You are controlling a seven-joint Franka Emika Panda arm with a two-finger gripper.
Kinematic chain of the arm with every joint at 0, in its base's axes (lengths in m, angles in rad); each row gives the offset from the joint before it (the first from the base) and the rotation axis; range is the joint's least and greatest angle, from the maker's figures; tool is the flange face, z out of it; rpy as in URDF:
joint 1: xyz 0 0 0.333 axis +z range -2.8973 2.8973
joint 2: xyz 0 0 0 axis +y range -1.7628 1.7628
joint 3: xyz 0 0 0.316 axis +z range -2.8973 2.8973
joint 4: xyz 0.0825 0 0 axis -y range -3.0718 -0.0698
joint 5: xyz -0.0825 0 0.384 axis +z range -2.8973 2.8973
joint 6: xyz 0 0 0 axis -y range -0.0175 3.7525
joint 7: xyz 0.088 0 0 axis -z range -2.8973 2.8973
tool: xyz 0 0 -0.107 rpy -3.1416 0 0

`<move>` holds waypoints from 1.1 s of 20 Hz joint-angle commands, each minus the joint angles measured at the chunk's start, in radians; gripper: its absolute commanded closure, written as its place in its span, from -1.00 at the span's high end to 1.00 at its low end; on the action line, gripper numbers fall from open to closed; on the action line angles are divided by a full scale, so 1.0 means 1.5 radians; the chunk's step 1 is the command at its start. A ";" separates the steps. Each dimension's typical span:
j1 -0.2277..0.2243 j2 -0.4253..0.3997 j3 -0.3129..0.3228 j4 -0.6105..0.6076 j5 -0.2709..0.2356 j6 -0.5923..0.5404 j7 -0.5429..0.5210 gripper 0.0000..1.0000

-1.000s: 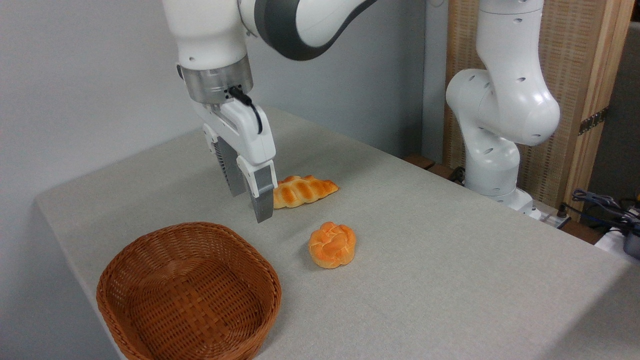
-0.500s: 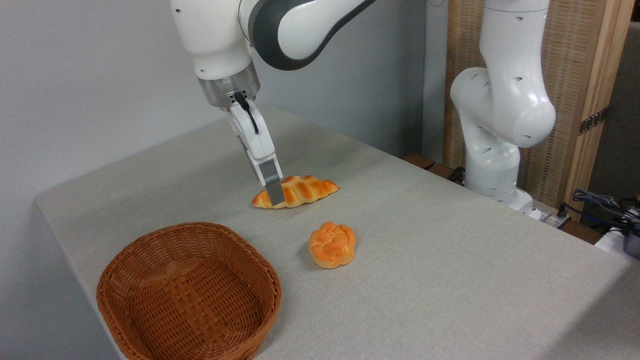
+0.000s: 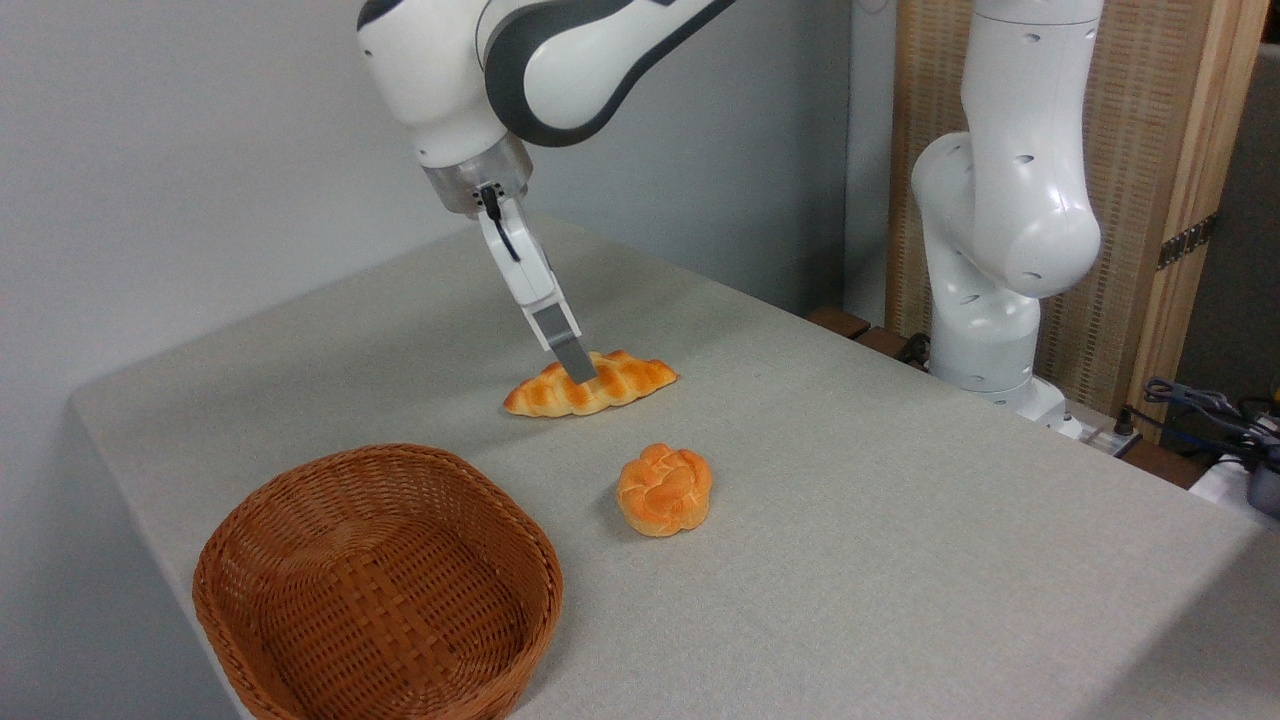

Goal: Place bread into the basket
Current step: 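Lower the open gripper onto the middle of the braided loaf, then close the gripper fingers around the braided loaf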

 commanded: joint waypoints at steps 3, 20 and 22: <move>-0.029 0.010 0.009 -0.017 -0.005 0.009 0.009 1.00; -0.034 0.055 0.006 -0.016 0.000 0.048 0.006 0.84; -0.034 0.055 0.006 -0.016 0.016 0.049 0.002 0.50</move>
